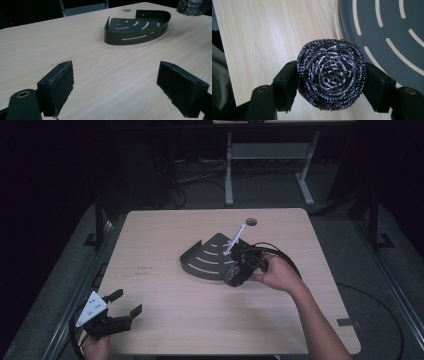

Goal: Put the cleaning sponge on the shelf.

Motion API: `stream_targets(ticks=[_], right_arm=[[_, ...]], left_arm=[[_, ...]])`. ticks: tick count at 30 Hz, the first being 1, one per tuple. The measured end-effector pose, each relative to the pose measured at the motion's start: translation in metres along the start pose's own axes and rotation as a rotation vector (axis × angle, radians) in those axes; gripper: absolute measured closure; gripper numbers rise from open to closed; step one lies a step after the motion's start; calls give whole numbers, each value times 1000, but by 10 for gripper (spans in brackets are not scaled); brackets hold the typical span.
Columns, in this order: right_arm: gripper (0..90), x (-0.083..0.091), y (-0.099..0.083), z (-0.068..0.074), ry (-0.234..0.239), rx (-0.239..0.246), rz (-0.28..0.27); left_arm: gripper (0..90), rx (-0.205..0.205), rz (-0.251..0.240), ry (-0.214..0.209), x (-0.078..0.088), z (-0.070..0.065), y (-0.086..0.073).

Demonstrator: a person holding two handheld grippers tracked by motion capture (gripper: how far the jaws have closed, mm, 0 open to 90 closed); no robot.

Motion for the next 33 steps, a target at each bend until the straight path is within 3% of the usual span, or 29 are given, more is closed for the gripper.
stream_targets(ticks=[14,33], right_arm=[[333,-3,16,-19,-4,-17,-6],[332,-23,29,-47,-12,-76,-14]], left_arm=[[135,5,-5,-2,1,0,0],[135,6,-1,0,1,1,-1]])
Point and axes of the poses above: each handheld gripper's, and its own axes: x roughly backward along the jaws, y roughly out of its top, z roughly to its left, the point moved 9 cm from there along -x, roughly forward along the jaws, and after that the axes turned 4 degrees about x, right-handed, at the moved point
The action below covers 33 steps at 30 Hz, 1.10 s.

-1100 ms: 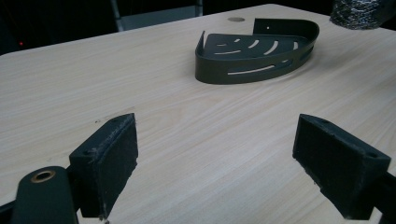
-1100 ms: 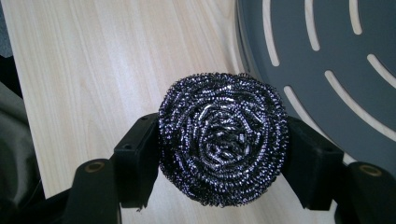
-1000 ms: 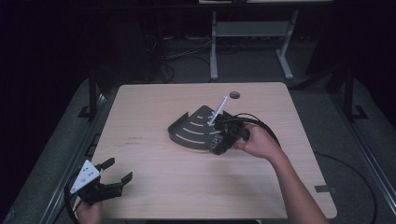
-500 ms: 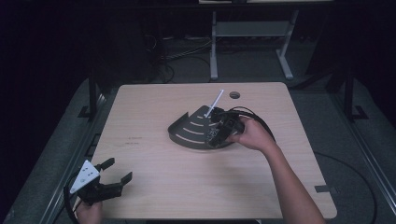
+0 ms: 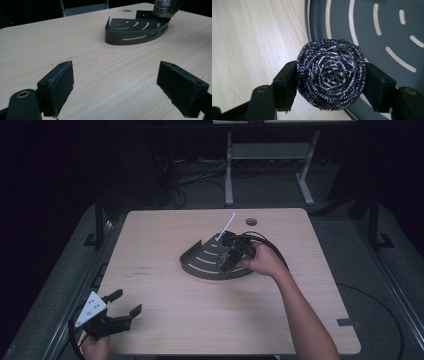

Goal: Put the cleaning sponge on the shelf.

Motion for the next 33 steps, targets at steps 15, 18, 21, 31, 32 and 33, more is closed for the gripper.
stream_targets(ticks=[15,18,21,31,32,33], right_arm=[[332,-16,-1,-20,-11,-52,9],[331,-21,-2,-23,-17,-60,19],[331,-24,-2,-26,-22,-67,22],[331,-32,-4,-39,-48,-107,25],[331,-33,-4,-39,-51,-105,26],[331,-33,-3,-40,-53,-109,24]], left_arm=[[135,1,1,-1,0,0,0],[135,4,0,-1,0,0,0],[135,5,-1,2,0,1,0],[135,4,-1,2,0,1,0],[135,5,-1,1,0,1,0],[135,4,-1,1,0,1,-1]])
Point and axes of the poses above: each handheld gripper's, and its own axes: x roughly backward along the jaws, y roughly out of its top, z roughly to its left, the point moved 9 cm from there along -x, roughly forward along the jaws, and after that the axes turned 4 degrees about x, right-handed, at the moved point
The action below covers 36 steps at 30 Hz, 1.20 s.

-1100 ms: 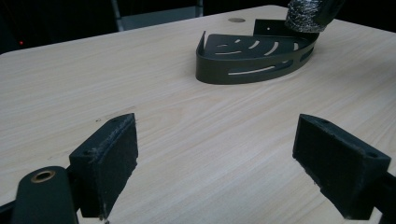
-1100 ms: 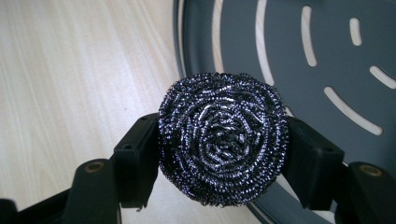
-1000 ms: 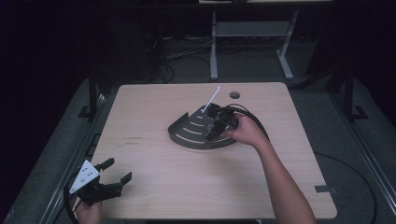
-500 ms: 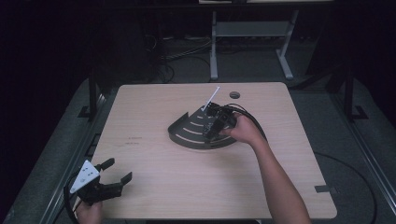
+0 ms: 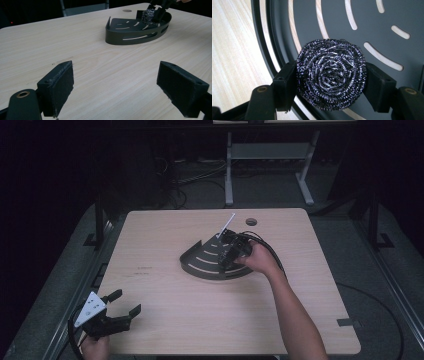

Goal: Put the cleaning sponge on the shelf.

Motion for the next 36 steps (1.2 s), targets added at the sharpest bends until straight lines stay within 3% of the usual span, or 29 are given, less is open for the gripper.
stream_targets(ticks=[36], right_arm=[[328,-28,-1,-6,27,-37,28]], left_arm=[[135,-2,10,4,-2,0,-1]])
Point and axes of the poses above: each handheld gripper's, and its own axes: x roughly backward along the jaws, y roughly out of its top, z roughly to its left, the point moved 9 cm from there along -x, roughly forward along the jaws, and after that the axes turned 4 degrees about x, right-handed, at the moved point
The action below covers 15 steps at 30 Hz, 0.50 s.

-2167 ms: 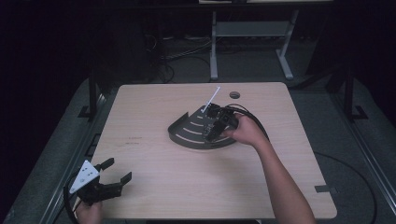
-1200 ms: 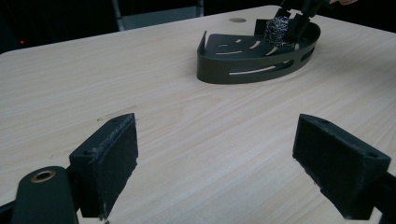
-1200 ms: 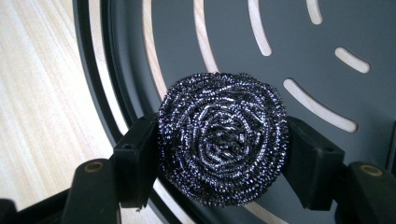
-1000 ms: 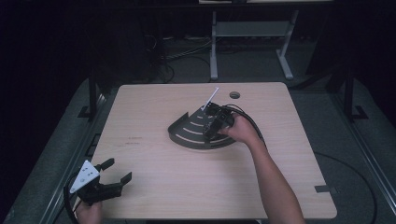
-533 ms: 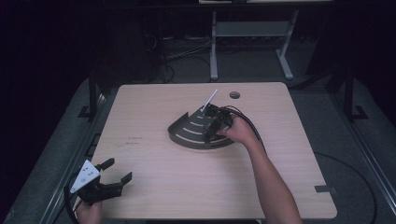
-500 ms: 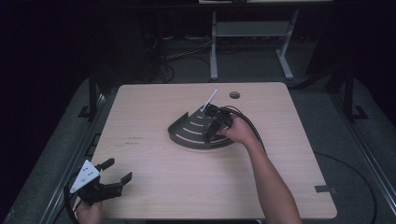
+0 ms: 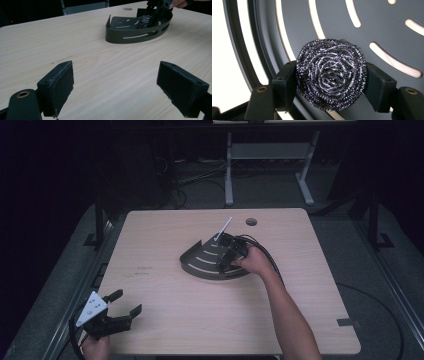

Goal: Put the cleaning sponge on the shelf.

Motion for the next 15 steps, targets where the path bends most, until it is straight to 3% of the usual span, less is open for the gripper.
stream_targets(ticks=[15], right_arm=[[189,7,-1,1,1,-16,-36]], left_arm=[[135,4,6,3,-2,1,-1]])
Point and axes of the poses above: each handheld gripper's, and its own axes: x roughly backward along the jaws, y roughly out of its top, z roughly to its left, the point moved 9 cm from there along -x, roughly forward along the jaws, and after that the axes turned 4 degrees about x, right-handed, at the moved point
